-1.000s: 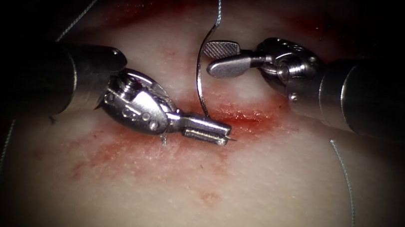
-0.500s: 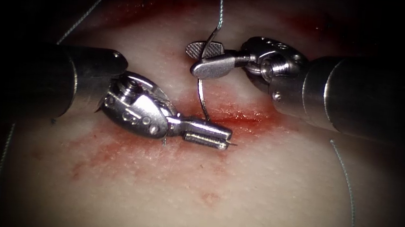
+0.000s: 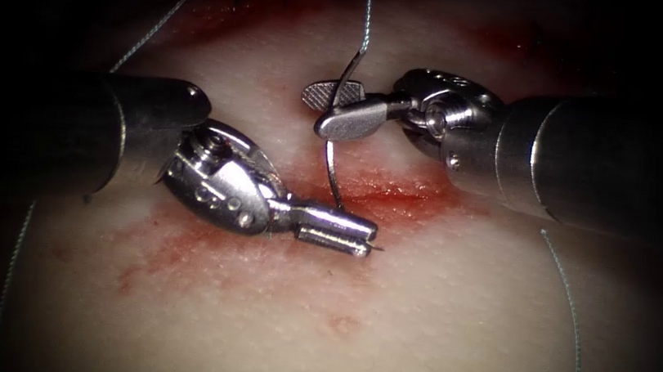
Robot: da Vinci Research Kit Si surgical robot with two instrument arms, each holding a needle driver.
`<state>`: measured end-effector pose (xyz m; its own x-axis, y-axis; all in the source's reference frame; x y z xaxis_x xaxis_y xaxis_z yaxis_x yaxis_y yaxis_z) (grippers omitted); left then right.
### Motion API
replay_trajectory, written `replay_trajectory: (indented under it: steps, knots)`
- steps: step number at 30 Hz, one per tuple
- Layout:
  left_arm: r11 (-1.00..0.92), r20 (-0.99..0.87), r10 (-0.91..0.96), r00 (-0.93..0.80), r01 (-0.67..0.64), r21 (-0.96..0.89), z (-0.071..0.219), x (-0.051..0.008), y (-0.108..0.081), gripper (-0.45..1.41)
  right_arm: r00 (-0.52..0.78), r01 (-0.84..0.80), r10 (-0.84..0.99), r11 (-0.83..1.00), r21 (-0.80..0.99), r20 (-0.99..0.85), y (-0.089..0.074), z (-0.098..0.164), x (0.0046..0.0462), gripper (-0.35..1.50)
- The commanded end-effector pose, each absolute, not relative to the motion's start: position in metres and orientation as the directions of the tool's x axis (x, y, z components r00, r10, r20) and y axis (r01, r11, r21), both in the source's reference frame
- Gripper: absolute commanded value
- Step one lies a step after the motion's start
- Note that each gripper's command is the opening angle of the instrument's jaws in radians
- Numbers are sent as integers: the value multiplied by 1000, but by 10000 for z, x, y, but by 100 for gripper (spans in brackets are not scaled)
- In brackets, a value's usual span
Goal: Wound Closure
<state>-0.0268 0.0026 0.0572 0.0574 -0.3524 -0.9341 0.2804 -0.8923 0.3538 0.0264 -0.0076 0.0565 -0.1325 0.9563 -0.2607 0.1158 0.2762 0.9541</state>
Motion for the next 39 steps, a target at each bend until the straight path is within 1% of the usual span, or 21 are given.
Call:
replay_trajectory:
  steps: [1, 2, 10, 11, 12, 13, 14, 15, 16, 18, 20, 22, 23, 24, 25, 26, 28, 29, 30, 34, 39]
  knots:
    - [-893, -934, -351, 57, 281, 353, 578, -274, 25, -45, -134, 118, 956, 277, 953, -262, -76, 570, 272, -17]
    - [-893, -934, -351, 58, 281, 353, 578, -274, 25, -45, -135, 121, 956, 278, 953, -261, -77, 570, 271, -35]
    - [-906, -948, -315, 48, 283, 315, 579, -274, 24, -45, -155, 94, 953, 277, 956, -261, -73, 569, 270, -35]
    - [-915, -957, -287, 41, 285, 287, 578, -274, 24, -13, -157, 91, 951, 282, 955, -266, -72, 568, 269, -35]
    - [-923, -965, -259, 34, 286, 258, 578, -274, 25, 37, -161, 85, 949, 286, 954, -270, -71, 568, 268, -35]
    - [-927, -970, -241, 31, 287, 240, 578, -274, 26, 78, -163, 81, 948, 291, 953, -275, -70, 569, 267, -35]
    - [-930, -972, -234, 33, 285, 233, 577, -273, 28, 88, -165, 78, 946, 296, 952, -280, -69, 569, 266, -35]
    - [-940, -974, -223, 28, 257, 223, 576, -272, 30, 109, -173, 64, 943, 299, 952, -285, -66, 570, 263, -35]
    - [-950, -977, -214, 19, 230, 212, 575, -272, 31, 120, -179, 59, 940, 304, 951, -290, -65, 571, 261, -35]
    - [-959, -979, -205, 4, 200, 201, 575, -271, 31, 128, -182, 22, 929, 332, 943, -323, -63, 572, 257, -35]
    - [-963, -979, -202, -21, 186, 194, 574, -267, 31, 131, -162, -28, 909, 386, 922, -385, -60, 573, 252, -35]
    - [-965, -980, -196, -28, 184, 187, 573, -262, 31, 131, -134, -84, 887, 433, 897, -441, -57, 574, 247, -35]
    - [-968, -984, -173, -44, 192, 161, 572, -252, 32, 121, -129, -104, 877, 452, 886, -463, -55, 575, 243, -35]
    - [-969, -985, -163, -56, 196, 149, 572, -247, 33, 104, -126, -118, 863, 477, 871, -490, -54, 576, 240, -35]
    - [-972, -985, -140, -102, 201, 117, 574, -236, 35, 41, -117, -138, 839, 517, 845, -532, -52, 577, 238, -35]
    - [-973, -984, -130, -121, 204, 104, 576, -231, 36, 24, -100, -151, 814, 556, 817, -573, -52, 579, 238, -35]
    - [-980, -985, -73, -158, 192, 42, 582, -221, 41, -16, -37, -186, 744, 651, 736, -667, -51, 583, 237, -35]
    - [-986, -981, -45, -186, 169, 13, 585, -218, 43, -32, -11, -203, 700, 698, 687, -714, -52, 585, 238, -35]
    - [-995, -964, 11, -264, 91, -37, 595, -213, 45, -45, 25, -222, 603, 781, 584, -797, -56, 590, 239, -35]
    - [-995, -928, 96, -361, -10, -99, 617, -215, 46, -45, 48, -226, 482, 858, 461, -875, -62, 596, 243, -35]
    - [-990, -870, 143, -471, -70, -124, 641, -226, 36, -45, 51, -229, 340, 919, 320, -939, -66, 602, 249, -35]
